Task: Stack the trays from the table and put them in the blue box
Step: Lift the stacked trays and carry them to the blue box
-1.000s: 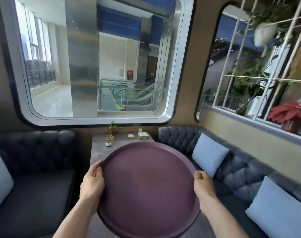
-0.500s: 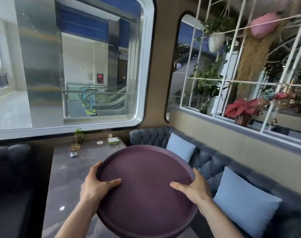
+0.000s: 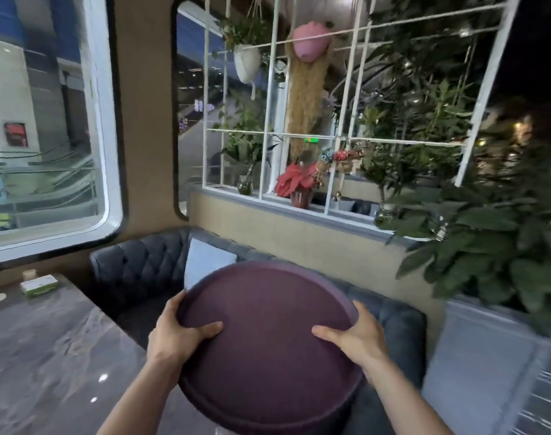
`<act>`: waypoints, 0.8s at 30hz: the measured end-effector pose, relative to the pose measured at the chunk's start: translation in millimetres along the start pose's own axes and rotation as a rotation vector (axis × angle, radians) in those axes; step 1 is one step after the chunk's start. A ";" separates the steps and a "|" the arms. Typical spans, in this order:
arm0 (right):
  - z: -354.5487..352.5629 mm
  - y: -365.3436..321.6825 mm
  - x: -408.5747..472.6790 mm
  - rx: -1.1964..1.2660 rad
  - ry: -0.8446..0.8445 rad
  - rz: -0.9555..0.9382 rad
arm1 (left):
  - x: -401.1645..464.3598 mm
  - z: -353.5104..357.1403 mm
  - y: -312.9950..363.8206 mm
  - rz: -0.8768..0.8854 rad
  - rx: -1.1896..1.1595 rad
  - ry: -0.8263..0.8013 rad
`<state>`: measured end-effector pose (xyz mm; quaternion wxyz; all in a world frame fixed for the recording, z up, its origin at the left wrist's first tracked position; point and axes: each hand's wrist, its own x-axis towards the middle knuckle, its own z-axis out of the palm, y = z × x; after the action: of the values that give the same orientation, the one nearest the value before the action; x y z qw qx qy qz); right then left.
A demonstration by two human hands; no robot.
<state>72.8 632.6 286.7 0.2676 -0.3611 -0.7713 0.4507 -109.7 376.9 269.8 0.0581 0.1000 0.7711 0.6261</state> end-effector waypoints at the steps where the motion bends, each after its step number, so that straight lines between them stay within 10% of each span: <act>1: -19.6 10.4 3.7 0.006 0.030 0.007 | -0.4 23.0 6.3 0.004 0.003 -0.043; 24: -336.0 171.7 -209.7 -0.220 1.214 0.672 | -212.0 506.7 83.4 0.186 0.007 -1.333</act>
<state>500.1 691.0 267.2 0.4593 -0.7926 -0.3731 0.1471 212.2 828.5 237.8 0.4672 0.5315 0.5603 0.4305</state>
